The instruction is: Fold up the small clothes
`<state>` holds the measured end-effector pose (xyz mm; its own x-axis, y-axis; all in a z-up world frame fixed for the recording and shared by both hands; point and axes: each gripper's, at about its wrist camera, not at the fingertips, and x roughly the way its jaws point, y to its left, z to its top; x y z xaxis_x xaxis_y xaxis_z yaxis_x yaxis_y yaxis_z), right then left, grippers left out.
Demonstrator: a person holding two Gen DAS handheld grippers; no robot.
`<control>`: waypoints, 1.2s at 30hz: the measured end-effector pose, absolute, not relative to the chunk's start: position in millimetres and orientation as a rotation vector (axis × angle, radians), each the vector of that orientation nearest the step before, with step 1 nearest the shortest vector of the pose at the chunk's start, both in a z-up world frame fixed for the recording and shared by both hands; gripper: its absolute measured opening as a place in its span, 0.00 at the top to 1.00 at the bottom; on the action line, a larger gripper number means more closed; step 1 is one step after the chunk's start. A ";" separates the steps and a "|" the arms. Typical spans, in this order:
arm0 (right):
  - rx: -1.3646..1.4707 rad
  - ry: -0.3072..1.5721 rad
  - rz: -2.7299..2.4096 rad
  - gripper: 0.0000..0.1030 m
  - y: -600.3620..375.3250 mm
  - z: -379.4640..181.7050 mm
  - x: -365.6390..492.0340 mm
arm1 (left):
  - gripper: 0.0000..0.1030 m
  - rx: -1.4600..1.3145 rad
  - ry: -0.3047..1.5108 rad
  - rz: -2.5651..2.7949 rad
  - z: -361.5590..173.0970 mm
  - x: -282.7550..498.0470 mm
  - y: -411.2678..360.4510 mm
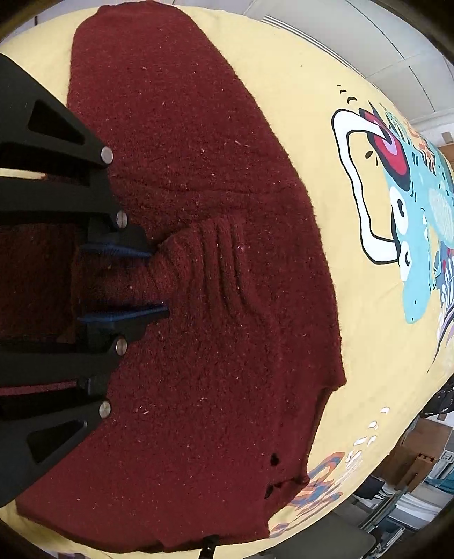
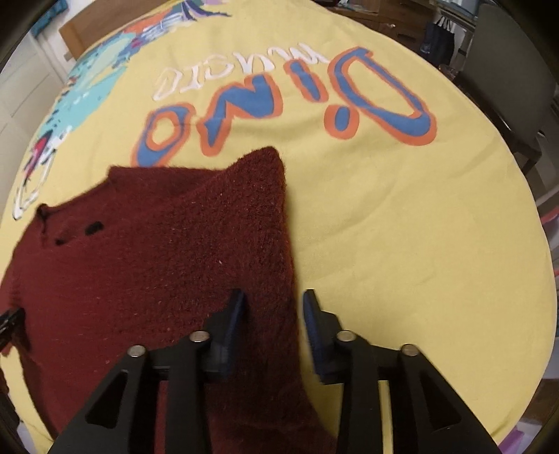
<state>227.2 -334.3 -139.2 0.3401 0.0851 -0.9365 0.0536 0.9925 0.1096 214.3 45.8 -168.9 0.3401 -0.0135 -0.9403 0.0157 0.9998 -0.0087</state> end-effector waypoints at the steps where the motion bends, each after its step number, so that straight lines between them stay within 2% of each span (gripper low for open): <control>1: 0.119 1.214 0.023 0.53 -333.3 -133.5 223.4 | 0.65 0.013 1.227 0.001 -166.5 214.2 46.5; 2: 0.109 1.202 0.026 0.45 -333.4 -127.9 218.1 | 0.60 0.019 1.227 0.024 -163.0 213.3 47.8; 3: 0.094 1.181 0.029 0.41 -331.2 -119.7 212.9 | 0.59 0.017 1.224 0.031 -159.4 212.5 49.0; 4: 0.079 1.165 0.027 0.30 -327.4 -112.7 210.1 | 0.52 0.011 1.220 0.027 -155.0 211.2 49.9; 5: 0.067 1.148 0.024 0.21 -323.9 -105.7 205.0 | 0.31 0.012 1.217 0.031 -150.4 209.0 49.5; 7: 0.038 1.103 0.015 0.18 -319.7 -91.1 195.9 | 0.07 0.021 1.200 0.031 -140.1 205.9 47.4; 9: 0.001 1.071 0.007 0.13 -308.4 -81.1 192.9 | 0.06 0.011 1.177 0.018 -128.7 203.7 43.7; 11: -0.018 1.055 0.023 0.00 -297.9 -76.0 190.3 | 0.01 -0.016 1.150 0.002 -117.6 200.0 36.4; 19: -0.058 0.993 0.115 0.00 -237.7 -70.2 178.2 | 0.01 0.096 1.064 -0.080 -102.8 193.8 -23.6; 28: -0.135 1.085 0.170 0.00 -186.6 -134.9 179.2 | 0.01 0.142 1.153 -0.078 -161.4 204.0 -55.2; 32: -0.132 1.134 0.125 0.00 -204.4 -163.5 182.2 | 0.01 0.099 1.213 -0.049 -189.0 206.4 -46.2; 36: -0.089 1.117 0.095 0.00 -235.4 -165.1 180.8 | 0.01 0.105 1.196 -0.038 -192.5 203.3 -29.0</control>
